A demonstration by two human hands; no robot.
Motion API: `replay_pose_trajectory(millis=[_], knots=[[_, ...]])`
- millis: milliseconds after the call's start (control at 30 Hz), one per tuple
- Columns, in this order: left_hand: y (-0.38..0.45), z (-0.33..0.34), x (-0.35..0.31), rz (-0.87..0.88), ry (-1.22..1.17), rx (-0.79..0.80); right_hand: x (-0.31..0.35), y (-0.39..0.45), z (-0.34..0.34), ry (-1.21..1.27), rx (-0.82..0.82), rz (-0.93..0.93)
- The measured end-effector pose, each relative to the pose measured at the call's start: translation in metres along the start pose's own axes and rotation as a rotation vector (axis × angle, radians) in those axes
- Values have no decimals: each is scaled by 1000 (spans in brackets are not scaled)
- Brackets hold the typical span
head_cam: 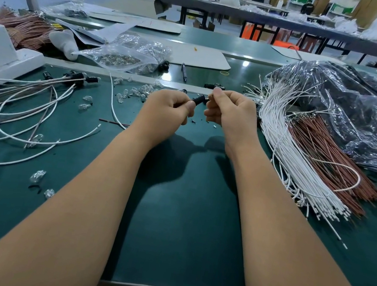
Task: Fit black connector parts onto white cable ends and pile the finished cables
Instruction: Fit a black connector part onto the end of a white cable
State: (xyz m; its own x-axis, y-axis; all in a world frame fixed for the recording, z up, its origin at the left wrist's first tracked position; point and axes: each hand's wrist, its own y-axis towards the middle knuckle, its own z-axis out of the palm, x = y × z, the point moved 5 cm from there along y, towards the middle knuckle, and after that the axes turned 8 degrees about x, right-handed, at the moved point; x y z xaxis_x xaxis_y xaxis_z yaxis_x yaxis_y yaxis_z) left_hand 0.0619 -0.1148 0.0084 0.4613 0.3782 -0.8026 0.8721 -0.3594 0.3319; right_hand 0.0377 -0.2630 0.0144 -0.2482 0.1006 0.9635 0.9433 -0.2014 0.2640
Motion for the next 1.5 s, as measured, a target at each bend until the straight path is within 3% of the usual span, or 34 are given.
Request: replay_pose_trajectory(millis=[567,900,1333,1500], knots=[[-2,0,-2,25,-23,14,1,0,0,-128,-12,-38],[-1,2,-2,-29,-275,114,3,-2,3,-147,22,-52],[1,-2,2,-32,-188,34,9,-6,9,-371,22,-173],[1,-2,-1,-11,-101,52,7,-4,8,-338,30,-162]])
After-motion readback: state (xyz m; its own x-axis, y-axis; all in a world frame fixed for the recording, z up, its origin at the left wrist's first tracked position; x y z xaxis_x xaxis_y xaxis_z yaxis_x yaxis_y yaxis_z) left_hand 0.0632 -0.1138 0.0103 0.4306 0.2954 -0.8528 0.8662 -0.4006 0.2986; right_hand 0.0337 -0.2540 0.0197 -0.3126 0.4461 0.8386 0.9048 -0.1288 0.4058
